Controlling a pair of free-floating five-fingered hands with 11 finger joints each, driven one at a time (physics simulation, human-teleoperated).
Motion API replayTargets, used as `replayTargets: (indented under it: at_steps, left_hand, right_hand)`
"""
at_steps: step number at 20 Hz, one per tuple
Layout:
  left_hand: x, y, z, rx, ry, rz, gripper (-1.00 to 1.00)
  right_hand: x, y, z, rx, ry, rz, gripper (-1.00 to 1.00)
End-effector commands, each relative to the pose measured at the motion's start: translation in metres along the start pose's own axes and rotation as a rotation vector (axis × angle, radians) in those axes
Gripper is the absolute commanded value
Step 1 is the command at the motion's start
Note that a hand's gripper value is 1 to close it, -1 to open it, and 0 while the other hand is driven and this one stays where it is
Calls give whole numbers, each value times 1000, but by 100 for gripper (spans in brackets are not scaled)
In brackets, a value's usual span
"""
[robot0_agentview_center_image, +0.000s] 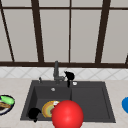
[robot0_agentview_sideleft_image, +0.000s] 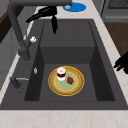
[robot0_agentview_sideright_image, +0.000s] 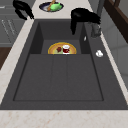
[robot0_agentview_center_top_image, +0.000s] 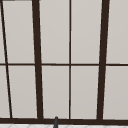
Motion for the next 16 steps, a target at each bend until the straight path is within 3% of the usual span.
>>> replayTargets:
  at_steps: [1, 7, 10, 12, 16]
  left_hand:
    - [0, 0, 0, 0, 0, 0, 0]
    - [0, 0, 0, 0, 0, 0, 0]
    - [0, 0, 0, 0, 0, 0, 0]
    - [0, 0, 0, 0, 0, 0, 0]
    - [0, 0, 0, 0, 0, 0, 0]
  right_hand:
    - [3, -4, -16, 115, 30, 3, -100]
    - [-4, -14, -60, 182, 13, -19, -100]
    - [-9, -14, -81, 171, 2, -27, -100]
    - [-14, -4, -99, 185, -12, -31, -100]
    - [-25, 14, -131, 230, 20, -18, -100]
